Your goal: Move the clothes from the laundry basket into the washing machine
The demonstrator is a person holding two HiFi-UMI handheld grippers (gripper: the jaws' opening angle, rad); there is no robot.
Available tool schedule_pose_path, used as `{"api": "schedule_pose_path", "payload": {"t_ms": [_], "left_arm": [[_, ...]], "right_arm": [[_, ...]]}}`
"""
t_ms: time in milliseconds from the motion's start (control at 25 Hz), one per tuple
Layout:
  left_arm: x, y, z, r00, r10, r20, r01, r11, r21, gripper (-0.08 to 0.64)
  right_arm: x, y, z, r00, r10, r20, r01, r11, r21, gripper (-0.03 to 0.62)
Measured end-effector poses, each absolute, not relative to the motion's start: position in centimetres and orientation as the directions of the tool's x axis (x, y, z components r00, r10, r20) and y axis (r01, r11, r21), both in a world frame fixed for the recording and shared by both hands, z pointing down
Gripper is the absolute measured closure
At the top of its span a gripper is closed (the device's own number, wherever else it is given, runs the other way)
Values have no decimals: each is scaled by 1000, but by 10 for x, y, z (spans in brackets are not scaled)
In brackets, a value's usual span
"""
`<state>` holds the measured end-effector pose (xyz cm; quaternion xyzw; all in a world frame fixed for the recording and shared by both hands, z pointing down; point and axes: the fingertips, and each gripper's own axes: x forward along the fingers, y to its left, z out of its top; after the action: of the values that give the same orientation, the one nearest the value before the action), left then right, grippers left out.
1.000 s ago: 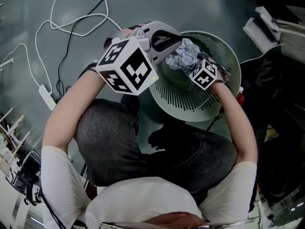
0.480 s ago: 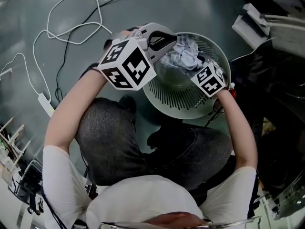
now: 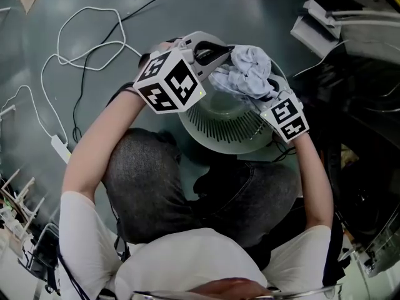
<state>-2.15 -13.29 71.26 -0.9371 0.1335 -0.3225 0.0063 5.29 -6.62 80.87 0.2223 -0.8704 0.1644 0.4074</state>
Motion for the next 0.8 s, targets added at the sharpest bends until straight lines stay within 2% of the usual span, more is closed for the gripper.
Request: {"api": "schedule_pose_path", "payload": {"t_ms": [480, 800], "left_arm": [[3, -147, 710, 753, -280, 595, -255, -958, -129, 555], [20, -142, 700, 759, -265, 594, -208, -964, -164, 555]], "right_arm": [[108, -66, 733, -574, -425, 700, -684, 719, -123, 387], [131, -74, 687, -537, -575, 617, -793, 594, -136, 385]]}}
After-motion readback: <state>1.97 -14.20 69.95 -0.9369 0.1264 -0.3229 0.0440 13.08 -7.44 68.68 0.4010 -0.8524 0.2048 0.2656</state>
